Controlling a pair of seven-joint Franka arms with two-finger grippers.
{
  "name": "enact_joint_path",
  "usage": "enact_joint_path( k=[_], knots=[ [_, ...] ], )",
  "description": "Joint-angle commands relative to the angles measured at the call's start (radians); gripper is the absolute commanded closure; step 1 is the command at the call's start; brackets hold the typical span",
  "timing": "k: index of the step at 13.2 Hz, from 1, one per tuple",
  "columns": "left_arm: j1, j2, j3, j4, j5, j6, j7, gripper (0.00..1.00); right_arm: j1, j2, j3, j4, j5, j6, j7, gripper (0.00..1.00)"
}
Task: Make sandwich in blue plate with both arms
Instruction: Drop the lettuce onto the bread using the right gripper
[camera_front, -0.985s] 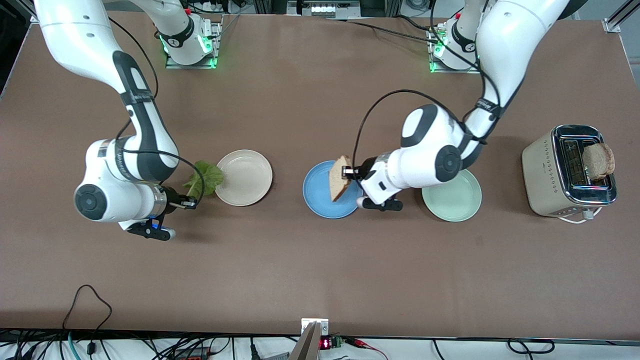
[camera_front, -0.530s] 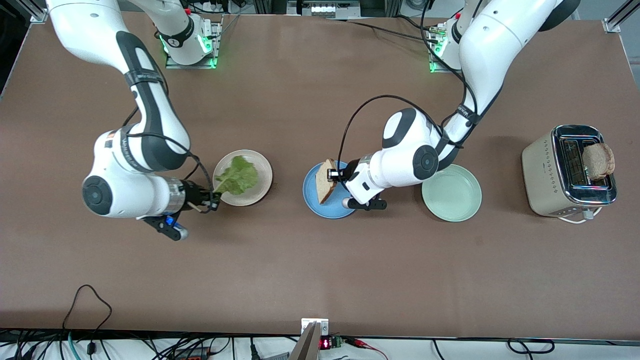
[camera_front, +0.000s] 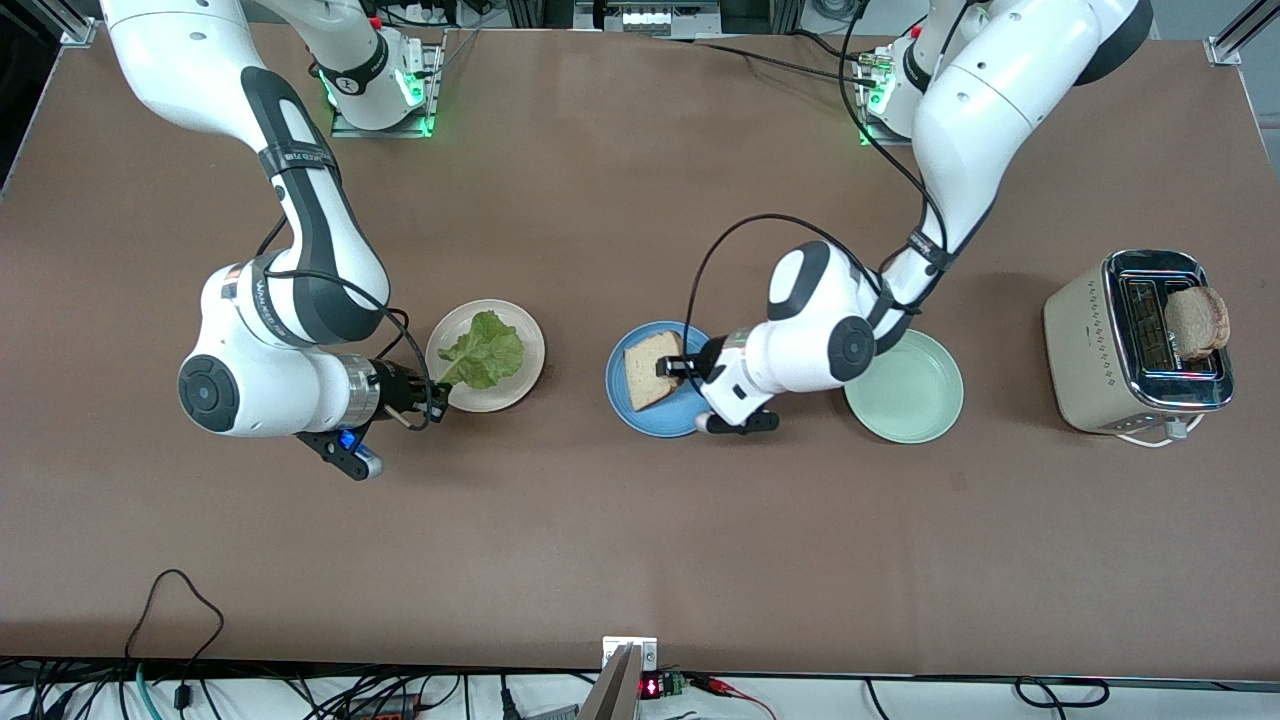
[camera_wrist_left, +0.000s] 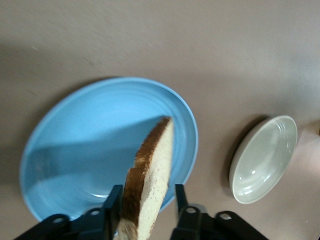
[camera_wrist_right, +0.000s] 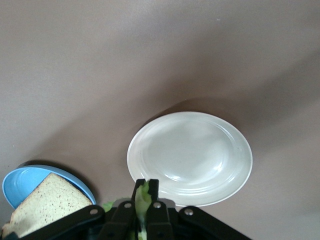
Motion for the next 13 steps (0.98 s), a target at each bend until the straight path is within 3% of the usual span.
enact_joint_path(
  k=[1, 3, 6, 8, 10, 13],
  knots=[
    [0.078, 0.001, 0.001, -0.021, -0.007, -0.012, 0.045, 0.00, -0.006, 0.009, 0.001, 0.012, 0.097, 0.006, 0.018, 0.99],
    [0.132, -0.025, 0.001, -0.048, -0.007, -0.046, 0.119, 0.00, 0.001, 0.012, 0.002, 0.012, 0.116, 0.038, 0.077, 0.99],
    [0.164, -0.178, 0.024, -0.062, -0.004, -0.187, 0.118, 0.00, 0.084, 0.041, 0.004, 0.012, 0.194, 0.126, 0.237, 0.99],
    [0.170, -0.261, 0.073, -0.045, 0.101, -0.288, 0.116, 0.00, 0.122, 0.058, 0.002, 0.012, 0.265, 0.205, 0.352, 0.99],
    [0.222, -0.312, 0.077, 0.000, 0.221, -0.397, 0.113, 0.00, 0.194, 0.092, 0.004, 0.012, 0.335, 0.293, 0.462, 0.98],
    [0.308, -0.327, 0.073, 0.140, 0.398, -0.559, 0.179, 0.00, 0.283, 0.162, 0.004, 0.014, 0.349, 0.481, 0.556, 0.95]
  ],
)
